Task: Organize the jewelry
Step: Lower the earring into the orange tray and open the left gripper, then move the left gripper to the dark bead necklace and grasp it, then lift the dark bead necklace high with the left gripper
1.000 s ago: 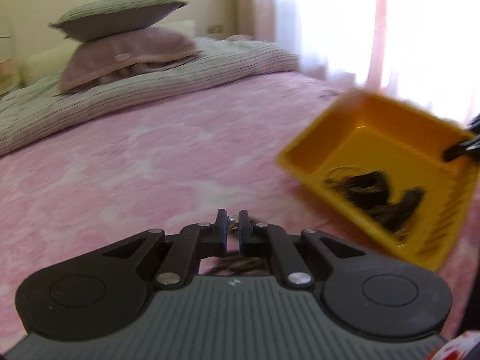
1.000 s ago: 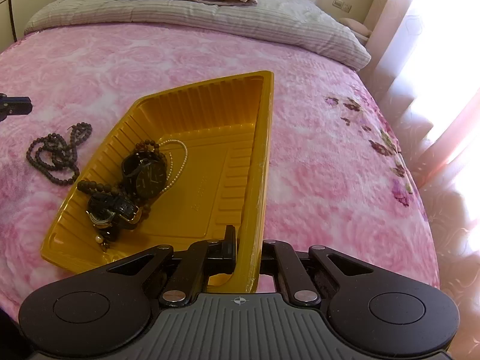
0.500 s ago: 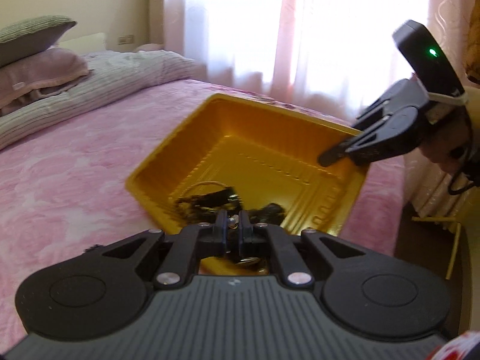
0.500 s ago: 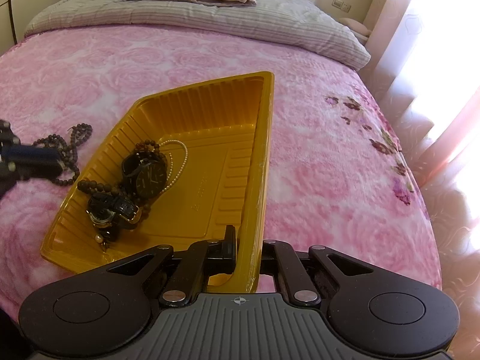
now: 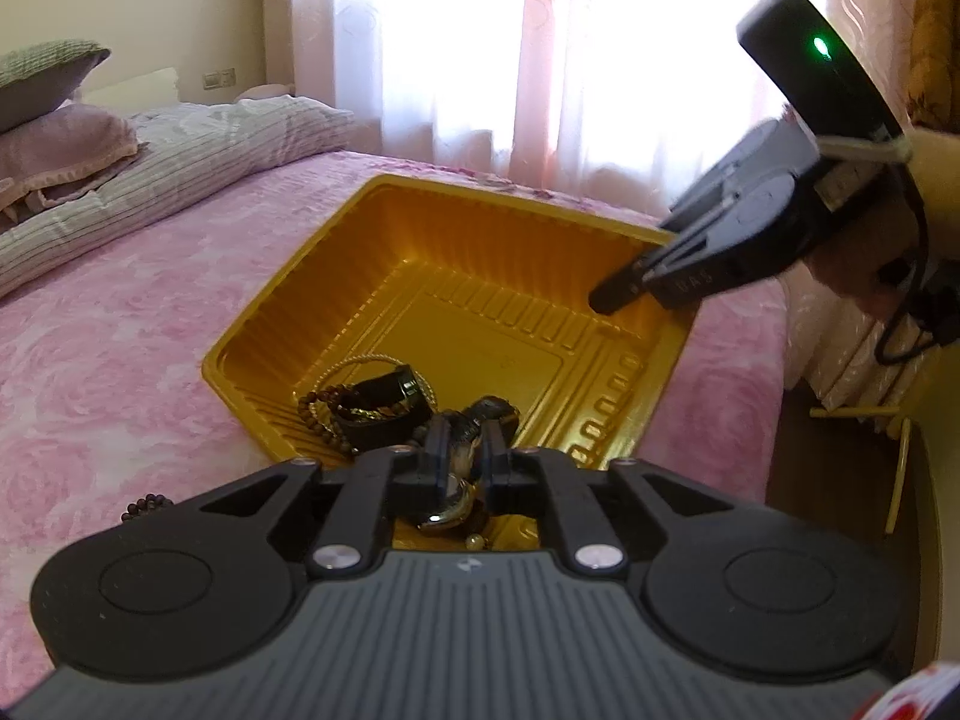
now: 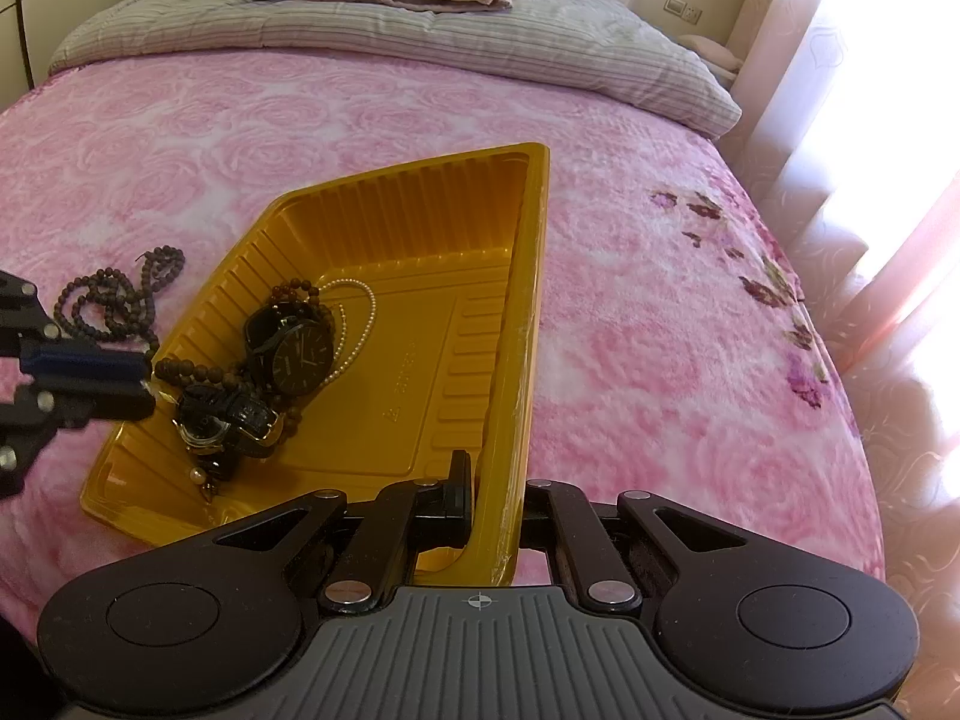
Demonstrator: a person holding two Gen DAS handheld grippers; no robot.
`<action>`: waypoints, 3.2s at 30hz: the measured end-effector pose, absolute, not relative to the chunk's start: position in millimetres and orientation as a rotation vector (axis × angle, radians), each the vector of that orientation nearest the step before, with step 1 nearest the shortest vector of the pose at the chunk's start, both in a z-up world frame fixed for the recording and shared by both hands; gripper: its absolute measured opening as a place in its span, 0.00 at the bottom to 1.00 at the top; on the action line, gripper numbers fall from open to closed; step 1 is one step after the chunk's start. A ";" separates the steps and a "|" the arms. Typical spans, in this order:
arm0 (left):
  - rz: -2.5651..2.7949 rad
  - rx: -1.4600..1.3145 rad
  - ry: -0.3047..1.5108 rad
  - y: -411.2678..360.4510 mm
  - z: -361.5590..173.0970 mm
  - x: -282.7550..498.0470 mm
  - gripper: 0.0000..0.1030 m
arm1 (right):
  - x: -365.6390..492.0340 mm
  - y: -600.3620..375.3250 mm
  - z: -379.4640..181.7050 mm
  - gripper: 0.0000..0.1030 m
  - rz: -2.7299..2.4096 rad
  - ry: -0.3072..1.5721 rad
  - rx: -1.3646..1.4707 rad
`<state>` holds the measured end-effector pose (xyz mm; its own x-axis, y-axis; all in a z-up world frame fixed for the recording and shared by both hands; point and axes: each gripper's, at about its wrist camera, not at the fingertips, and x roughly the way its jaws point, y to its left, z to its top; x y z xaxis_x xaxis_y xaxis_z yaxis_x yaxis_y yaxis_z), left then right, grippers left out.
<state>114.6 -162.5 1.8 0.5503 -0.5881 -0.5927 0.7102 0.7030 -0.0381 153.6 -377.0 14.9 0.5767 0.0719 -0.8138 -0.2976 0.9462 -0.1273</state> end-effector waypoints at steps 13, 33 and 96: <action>-0.535 0.128 0.642 -72.1 -12.6 108.3 0.20 | 153.5 -377.5 14.7 0.06 0.219 0.934 -0.262; -0.314 0.127 0.713 -11.9 -50.6 146.3 0.20 | 152.6 -376.7 14.4 0.06 0.218 0.933 -0.268; -0.351 0.446 0.474 23.7 109.5 174.7 0.06 | 151.7 -373.8 16.7 0.06 0.211 0.926 -0.283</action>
